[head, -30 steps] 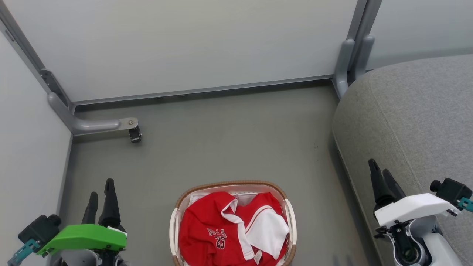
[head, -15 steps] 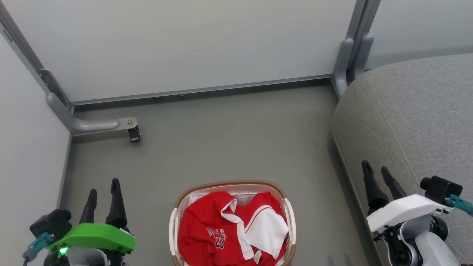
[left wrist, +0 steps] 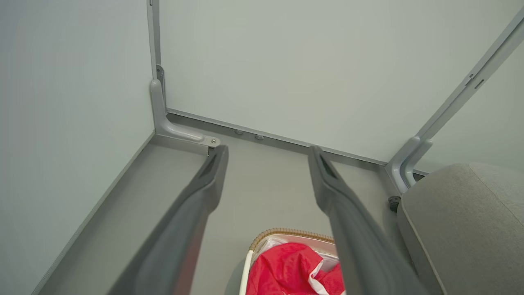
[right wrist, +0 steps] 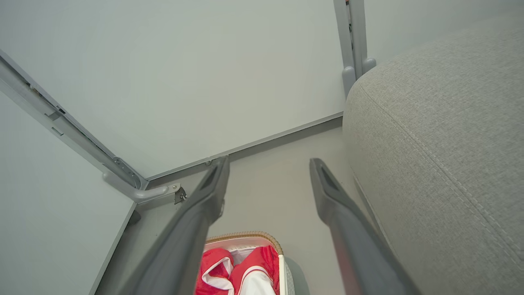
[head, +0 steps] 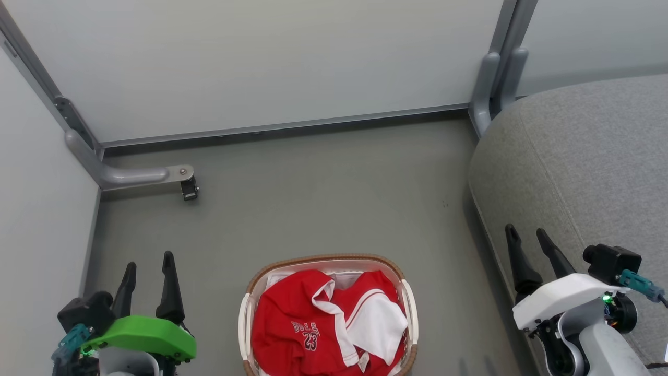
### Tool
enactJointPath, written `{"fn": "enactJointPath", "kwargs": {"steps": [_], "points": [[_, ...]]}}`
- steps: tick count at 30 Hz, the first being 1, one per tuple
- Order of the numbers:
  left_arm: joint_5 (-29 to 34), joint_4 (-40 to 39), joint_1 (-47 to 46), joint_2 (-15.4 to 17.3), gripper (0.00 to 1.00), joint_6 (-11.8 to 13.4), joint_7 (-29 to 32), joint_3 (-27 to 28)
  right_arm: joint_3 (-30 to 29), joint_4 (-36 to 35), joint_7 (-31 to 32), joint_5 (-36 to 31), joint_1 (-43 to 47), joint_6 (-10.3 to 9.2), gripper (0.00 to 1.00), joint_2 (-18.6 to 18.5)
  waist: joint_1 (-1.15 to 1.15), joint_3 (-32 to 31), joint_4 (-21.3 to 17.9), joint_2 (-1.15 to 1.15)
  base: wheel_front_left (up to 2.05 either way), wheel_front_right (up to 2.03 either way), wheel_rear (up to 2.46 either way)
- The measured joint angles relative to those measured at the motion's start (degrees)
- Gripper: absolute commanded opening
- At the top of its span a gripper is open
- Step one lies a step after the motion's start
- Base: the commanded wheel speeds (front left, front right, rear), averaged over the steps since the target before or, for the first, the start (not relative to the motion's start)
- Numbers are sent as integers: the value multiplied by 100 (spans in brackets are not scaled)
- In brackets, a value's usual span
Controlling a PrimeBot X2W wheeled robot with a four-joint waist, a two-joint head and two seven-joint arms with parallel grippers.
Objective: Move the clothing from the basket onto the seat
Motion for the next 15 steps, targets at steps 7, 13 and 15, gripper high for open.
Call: {"fn": "enactJointPath", "kwargs": {"steps": [7,13,15], "points": [[363,-4,5,13,100,47,-102,-42,56,67,-101,-345,-13,0,100,-8,0,-4,-6,0,0,0,0],[651,-10,35,13,100,66,-190,-33,74,98,-191,-619,-39,0,100,-7,0,-9,-23,0,0,0,0],[745,-8,38,11,100,67,-199,-30,79,103,-211,-700,-46,0,100,-7,0,-9,-27,0,0,0,0]]}}
